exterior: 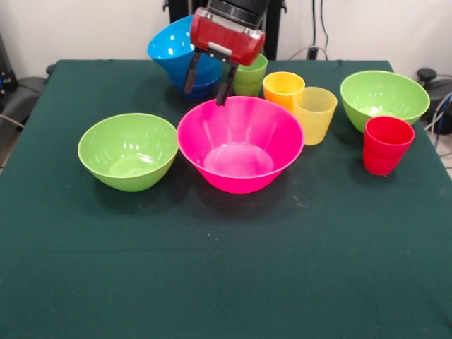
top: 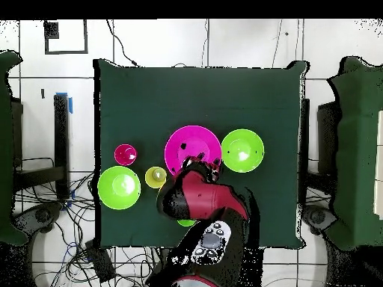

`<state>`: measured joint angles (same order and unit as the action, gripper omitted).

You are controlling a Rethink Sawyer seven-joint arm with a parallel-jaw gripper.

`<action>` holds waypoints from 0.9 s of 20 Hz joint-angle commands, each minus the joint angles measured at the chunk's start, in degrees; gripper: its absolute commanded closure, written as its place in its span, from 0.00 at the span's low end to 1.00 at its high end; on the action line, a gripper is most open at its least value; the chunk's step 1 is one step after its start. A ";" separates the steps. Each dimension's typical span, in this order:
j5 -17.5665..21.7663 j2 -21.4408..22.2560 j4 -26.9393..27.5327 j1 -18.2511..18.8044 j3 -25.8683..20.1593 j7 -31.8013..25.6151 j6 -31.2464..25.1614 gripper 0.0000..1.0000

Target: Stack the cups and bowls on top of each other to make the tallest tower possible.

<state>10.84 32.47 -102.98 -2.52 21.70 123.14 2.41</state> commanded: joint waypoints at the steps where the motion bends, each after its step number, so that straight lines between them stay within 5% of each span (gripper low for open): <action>1: -0.88 -4.28 -0.27 -3.31 -1.76 6.90 1.87 0.00; 13: 1.22 -6.91 1.12 1.19 -5.71 6.15 6.30 0.00; 18: 3.93 -8.28 2.86 6.07 -9.77 3.99 7.21 0.00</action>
<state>11.23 27.56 -102.99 -0.31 21.03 123.14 6.59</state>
